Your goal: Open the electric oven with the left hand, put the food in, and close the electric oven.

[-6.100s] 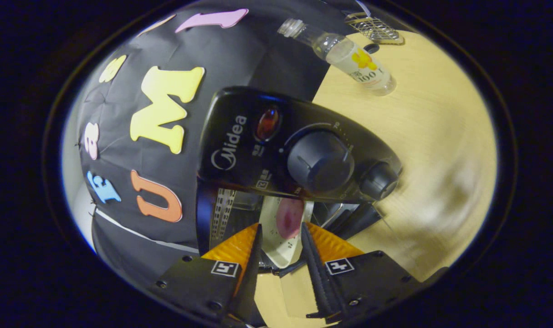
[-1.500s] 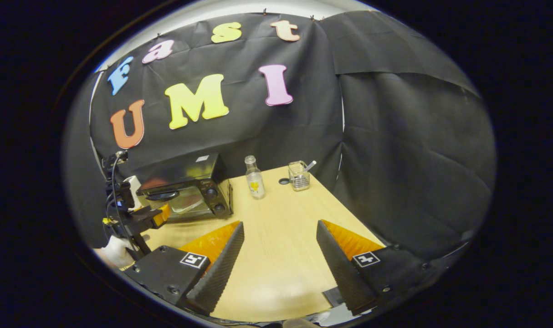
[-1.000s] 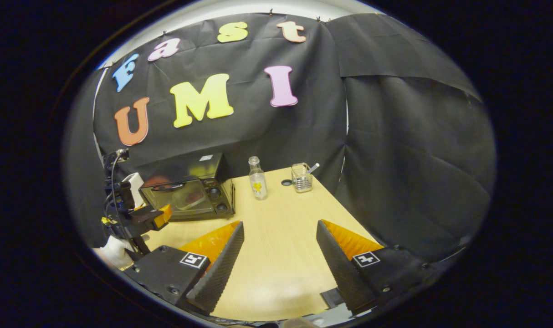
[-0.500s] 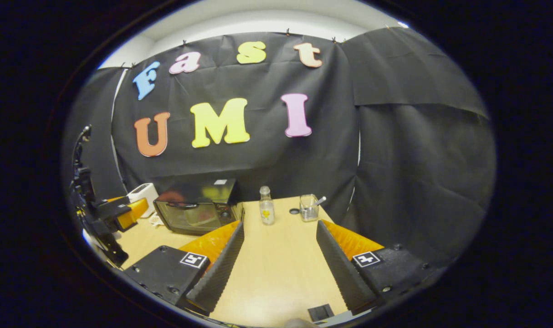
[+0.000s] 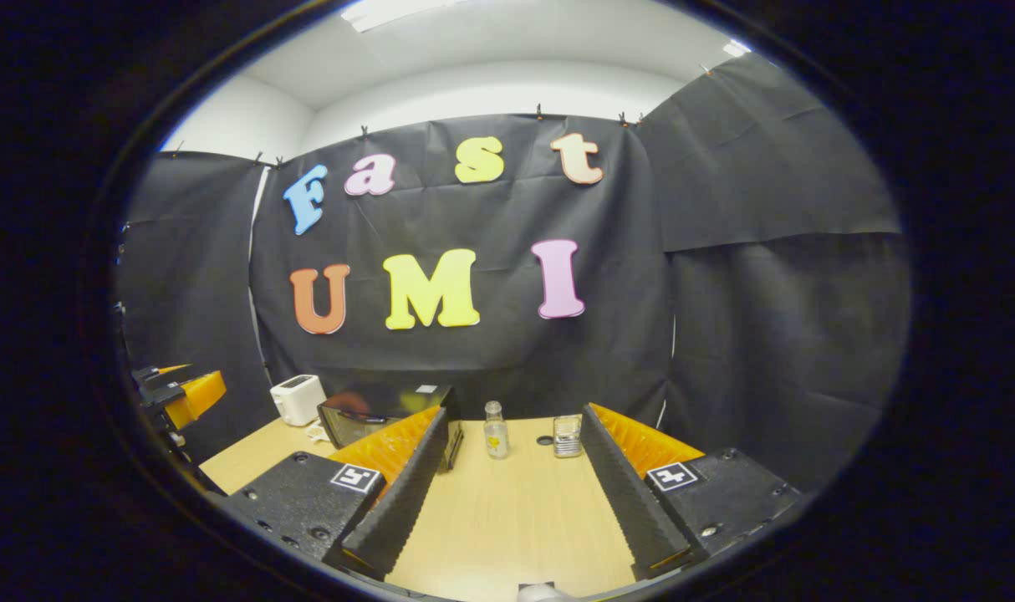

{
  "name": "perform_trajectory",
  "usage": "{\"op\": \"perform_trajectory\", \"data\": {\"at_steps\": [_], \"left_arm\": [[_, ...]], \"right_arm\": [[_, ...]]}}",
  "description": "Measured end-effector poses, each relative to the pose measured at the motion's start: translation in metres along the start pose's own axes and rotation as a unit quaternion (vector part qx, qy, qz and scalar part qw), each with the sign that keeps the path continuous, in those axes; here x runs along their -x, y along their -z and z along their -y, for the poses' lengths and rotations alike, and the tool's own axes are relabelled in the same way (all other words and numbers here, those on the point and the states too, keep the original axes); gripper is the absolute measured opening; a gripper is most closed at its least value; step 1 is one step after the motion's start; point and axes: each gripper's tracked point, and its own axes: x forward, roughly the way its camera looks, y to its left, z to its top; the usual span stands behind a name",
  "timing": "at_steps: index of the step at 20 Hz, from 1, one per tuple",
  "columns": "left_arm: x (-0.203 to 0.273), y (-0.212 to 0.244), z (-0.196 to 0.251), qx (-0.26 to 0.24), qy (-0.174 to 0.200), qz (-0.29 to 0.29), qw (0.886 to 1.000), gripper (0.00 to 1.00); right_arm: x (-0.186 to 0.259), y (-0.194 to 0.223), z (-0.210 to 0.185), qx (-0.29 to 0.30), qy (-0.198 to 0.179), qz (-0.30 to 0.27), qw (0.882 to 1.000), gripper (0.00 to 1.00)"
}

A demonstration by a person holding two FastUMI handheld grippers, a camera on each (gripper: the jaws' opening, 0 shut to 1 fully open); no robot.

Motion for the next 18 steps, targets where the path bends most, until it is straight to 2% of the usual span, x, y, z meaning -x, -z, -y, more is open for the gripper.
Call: {"op": "perform_trajectory", "data": {"at_steps": [1, 3, 4, 7, 8, 9, 10, 12, 13, 18], "left_arm": [[0.014, 0.0, 0.007, -0.001, -0.001, -0.002, 1.0, 0.97], [0.037, -0.004, 0.018, 0.001, -0.005, 0.0, 1.0, 0.96], [0.046, -0.005, 0.025, 0.003, -0.001, 0.001, 1.0, 0.96], [0.062, -0.004, 0.028, -0.002, 0.0, -0.005, 1.0, 0.96], [0.065, -0.003, 0.028, 0.0, 0.002, -0.009, 1.0, 0.96], [0.066, -0.004, 0.026, 0.002, 0.004, -0.009, 1.0, 0.96], [0.064, -0.006, 0.024, 0.002, 0.006, -0.008, 1.0, 0.96], [0.064, -0.006, 0.019, 0.005, 0.008, -0.013, 1.0, 0.96], [0.062, -0.007, 0.018, 0.006, 0.01, -0.012, 1.0, 0.96], [0.055, -0.001, 0.01, 0.01, 0.023, -0.029, 0.999, 0.96]], "right_arm": [[0.008, 0.003, 0.003, 0.004, -0.008, 0.002, 1.0, 0.96], [0.022, 0.012, 0.007, 0.008, -0.019, 0.004, 1.0, 1.0], [0.027, 0.019, 0.01, 0.009, -0.02, 0.001, 1.0, 0.96], [0.044, 0.028, 0.015, -0.004, -0.018, -0.004, 1.0, 1.0], [0.047, 0.031, 0.014, -0.008, -0.019, -0.006, 1.0, 0.96], [0.048, 0.031, 0.014, -0.009, -0.017, -0.007, 1.0, 1.0], [0.05, 0.028, 0.014, -0.01, -0.013, -0.005, 1.0, 0.96], [0.054, 0.023, 0.012, -0.004, -0.01, -0.002, 1.0, 0.96], [0.053, 0.018, 0.009, 0.001, -0.01, 0.004, 1.0, 1.0], [0.051, 0.012, -0.005, -0.002, 0.004, 0.004, 1.0, 1.0]]}}
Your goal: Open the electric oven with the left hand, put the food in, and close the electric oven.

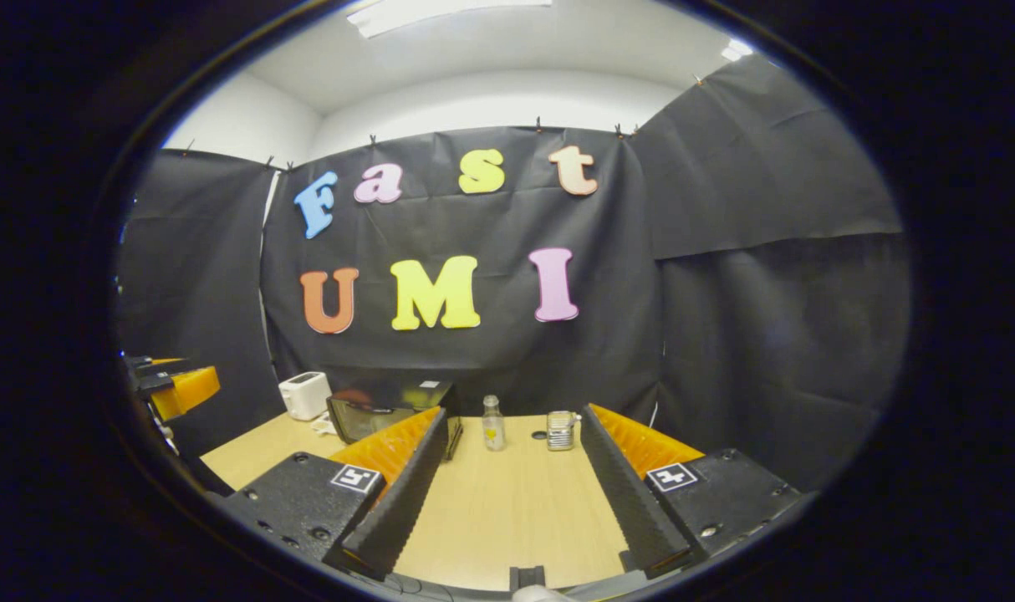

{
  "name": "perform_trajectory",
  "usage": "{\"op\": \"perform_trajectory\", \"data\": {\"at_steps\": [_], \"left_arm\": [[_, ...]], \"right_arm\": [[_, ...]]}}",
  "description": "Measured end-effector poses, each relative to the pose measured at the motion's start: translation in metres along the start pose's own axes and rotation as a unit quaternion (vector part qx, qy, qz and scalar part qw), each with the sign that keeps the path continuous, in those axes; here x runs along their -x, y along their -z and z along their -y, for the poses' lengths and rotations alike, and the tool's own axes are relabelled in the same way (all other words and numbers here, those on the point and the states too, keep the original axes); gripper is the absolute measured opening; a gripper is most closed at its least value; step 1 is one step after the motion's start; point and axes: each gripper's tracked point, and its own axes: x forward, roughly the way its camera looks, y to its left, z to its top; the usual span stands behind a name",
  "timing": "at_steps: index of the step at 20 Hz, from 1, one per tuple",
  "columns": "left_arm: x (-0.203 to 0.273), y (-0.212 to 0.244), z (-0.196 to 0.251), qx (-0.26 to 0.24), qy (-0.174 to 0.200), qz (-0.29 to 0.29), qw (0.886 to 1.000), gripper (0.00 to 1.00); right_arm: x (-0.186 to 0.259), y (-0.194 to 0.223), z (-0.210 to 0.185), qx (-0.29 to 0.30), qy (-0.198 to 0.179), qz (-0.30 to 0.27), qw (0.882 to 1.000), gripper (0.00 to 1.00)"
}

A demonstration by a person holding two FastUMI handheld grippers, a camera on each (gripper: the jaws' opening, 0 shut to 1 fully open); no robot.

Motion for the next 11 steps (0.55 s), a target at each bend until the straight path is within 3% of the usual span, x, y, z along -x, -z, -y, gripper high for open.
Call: {"op": "perform_trajectory", "data": {"at_steps": [3, 5, 6, 9, 11], "left_arm": [[-0.005, -0.005, -0.001, 0.001, 0.008, 0.004, 1.0, 0.96], [-0.01, -0.007, -0.004, 0.0, 0.01, 0.006, 1.0, 0.96], [-0.013, -0.007, -0.006, 0.001, 0.011, 0.005, 1.0, 1.0], [-0.023, -0.009, -0.007, 0.0, 0.02, 0.002, 1.0, 0.96], [-0.03, -0.014, -0.01, 0.004, 0.028, 0.009, 1.0, 0.96]], "right_arm": [[-0.002, -0.008, -0.006, 0.005, 0.006, 0.005, 1.0, 0.96], [-0.003, -0.011, -0.013, 0.009, 0.01, 0.008, 1.0, 1.0], [-0.006, -0.014, -0.014, 0.009, 0.013, 0.011, 1.0, 0.96], [-0.011, -0.021, -0.021, 0.004, 0.022, 0.017, 1.0, 1.0], [-0.014, -0.019, -0.023, 0.01, 0.034, 0.015, 0.999, 0.96]]}}
